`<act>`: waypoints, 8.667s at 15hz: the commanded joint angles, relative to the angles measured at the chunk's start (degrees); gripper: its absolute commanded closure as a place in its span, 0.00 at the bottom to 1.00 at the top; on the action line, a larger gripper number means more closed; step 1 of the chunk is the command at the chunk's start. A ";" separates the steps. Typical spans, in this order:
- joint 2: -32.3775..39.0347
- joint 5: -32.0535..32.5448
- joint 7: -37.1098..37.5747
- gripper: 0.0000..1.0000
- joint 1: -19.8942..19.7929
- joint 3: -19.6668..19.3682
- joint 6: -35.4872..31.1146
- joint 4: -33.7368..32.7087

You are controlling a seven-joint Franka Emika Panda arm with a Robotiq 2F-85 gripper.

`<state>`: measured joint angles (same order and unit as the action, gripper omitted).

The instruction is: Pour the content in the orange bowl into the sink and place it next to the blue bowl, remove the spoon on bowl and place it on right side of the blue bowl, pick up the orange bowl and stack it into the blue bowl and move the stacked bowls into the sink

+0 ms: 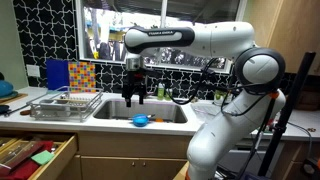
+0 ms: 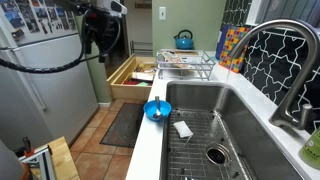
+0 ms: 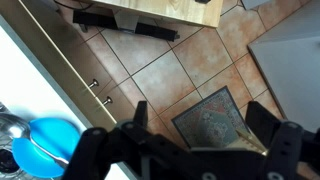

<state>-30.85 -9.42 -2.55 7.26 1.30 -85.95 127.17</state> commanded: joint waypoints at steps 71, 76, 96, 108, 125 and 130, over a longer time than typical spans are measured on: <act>86.71 9.32 -33.44 0.10 -40.27 -3.94 -55.84 -49.58; 89.41 9.33 -33.75 0.56 -41.43 -3.58 -55.26 -53.58; 77.57 11.09 -34.31 0.99 -38.34 -3.97 -49.72 -44.93; 58.99 -0.20 -41.34 0.99 -37.04 -2.61 -23.96 -32.11; 60.98 -24.24 -38.08 0.96 -39.43 -8.59 4.59 -41.61; 62.61 -31.29 -36.56 0.99 -41.13 -7.65 7.78 -43.55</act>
<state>29.96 -35.28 -40.41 -32.66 -6.47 -81.72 85.79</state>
